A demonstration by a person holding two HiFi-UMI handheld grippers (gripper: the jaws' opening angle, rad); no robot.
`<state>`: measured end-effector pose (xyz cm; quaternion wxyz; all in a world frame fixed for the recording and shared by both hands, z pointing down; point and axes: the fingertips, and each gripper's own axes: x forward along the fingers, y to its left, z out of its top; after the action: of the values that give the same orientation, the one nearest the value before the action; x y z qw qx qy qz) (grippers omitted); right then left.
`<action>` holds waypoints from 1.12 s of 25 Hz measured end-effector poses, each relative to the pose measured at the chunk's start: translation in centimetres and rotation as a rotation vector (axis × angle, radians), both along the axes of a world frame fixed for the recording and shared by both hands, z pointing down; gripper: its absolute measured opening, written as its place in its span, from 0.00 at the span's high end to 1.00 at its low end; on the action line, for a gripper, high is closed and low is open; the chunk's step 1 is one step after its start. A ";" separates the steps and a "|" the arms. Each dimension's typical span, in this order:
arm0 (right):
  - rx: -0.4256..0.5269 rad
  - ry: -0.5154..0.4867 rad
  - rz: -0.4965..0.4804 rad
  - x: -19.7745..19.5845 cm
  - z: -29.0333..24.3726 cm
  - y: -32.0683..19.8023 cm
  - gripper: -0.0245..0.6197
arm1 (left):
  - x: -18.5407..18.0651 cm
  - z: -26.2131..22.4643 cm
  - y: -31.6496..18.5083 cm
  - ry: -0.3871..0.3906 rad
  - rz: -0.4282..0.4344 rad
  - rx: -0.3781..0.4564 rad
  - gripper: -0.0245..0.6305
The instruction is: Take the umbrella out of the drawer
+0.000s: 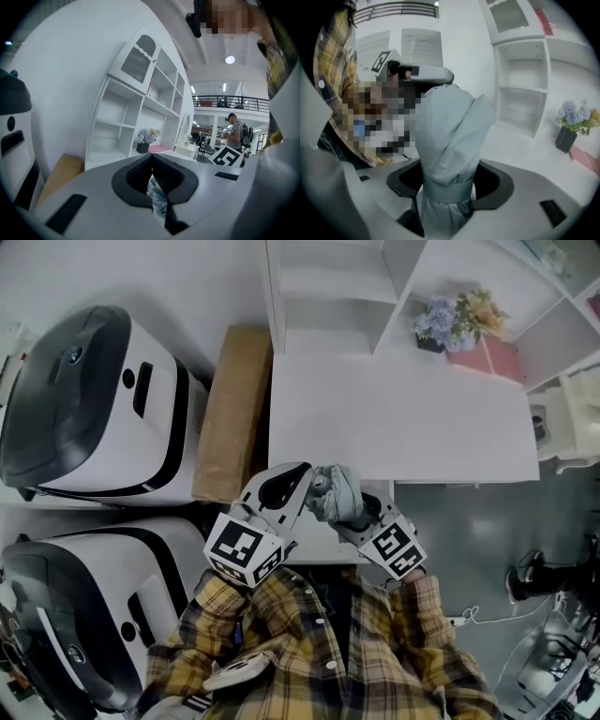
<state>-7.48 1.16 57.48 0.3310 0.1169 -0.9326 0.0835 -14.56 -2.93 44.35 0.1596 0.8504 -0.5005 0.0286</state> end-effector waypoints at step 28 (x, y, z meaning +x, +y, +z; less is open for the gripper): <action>0.204 -0.462 0.307 4.2 -17.6 -2.1 0.48 | 4.0 -5.2 1.5 -0.004 0.189 0.117 0.93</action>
<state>-3.23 -0.92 39.85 0.0800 0.2673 -0.9582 0.0626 -10.58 -1.45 39.11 0.1051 0.9016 -0.4194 0.0157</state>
